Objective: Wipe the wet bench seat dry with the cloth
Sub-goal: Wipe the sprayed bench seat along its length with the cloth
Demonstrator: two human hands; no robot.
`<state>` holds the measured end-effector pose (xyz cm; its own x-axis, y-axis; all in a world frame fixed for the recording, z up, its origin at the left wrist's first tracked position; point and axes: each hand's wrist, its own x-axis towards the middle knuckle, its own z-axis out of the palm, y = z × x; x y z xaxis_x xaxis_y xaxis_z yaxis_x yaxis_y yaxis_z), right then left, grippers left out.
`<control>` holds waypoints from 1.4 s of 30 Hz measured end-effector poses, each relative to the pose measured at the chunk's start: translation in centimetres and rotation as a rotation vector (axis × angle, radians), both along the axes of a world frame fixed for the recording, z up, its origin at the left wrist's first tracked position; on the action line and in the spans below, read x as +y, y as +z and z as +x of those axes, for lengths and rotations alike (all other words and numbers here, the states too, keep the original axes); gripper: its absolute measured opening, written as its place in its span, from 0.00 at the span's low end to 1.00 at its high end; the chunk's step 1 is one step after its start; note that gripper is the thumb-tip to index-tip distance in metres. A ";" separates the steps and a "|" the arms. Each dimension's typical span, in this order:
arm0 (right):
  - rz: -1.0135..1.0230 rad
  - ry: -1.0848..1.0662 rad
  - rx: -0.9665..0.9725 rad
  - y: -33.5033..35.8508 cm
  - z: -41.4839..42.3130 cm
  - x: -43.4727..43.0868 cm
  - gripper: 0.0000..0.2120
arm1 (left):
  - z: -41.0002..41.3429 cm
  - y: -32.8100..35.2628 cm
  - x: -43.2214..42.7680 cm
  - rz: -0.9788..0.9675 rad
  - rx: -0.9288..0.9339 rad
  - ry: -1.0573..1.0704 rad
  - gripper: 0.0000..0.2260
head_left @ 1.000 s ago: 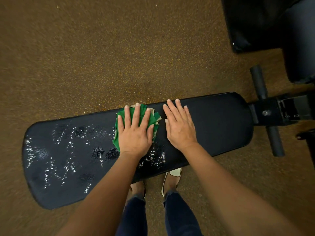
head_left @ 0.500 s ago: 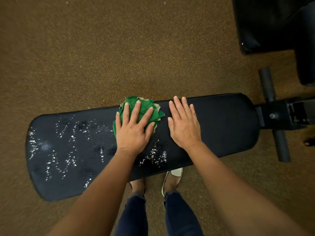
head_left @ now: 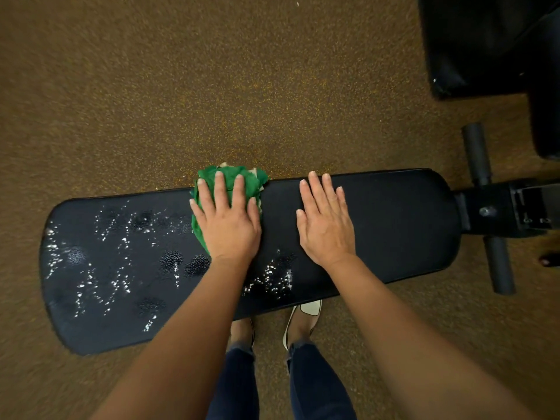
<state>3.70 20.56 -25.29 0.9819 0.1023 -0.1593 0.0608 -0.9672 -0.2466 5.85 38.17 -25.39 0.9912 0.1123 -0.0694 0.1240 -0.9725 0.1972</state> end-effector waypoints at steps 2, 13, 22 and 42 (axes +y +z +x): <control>0.001 -0.003 -0.006 0.0 0.0 0.0 0.26 | -1.4 0.3 -1.7 -0.047 -0.018 -0.184 0.22; -0.022 -0.004 -0.002 0.0 0.1 0.1 0.27 | -0.7 0.0 -1.2 -0.023 -0.012 -0.160 0.23; -0.043 0.006 0.012 0.1 0.2 0.2 0.27 | 1.1 0.1 0.8 0.026 0.018 -0.017 0.22; -0.038 0.010 -0.003 0.1 0.1 0.1 0.27 | 2.8 0.9 0.5 0.130 0.138 -0.406 0.23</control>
<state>3.84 20.62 -25.23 0.9814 0.1059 -0.1599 0.0711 -0.9752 -0.2094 8.66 38.71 -24.48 0.9393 -0.2678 -0.2147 -0.2566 -0.9633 0.0788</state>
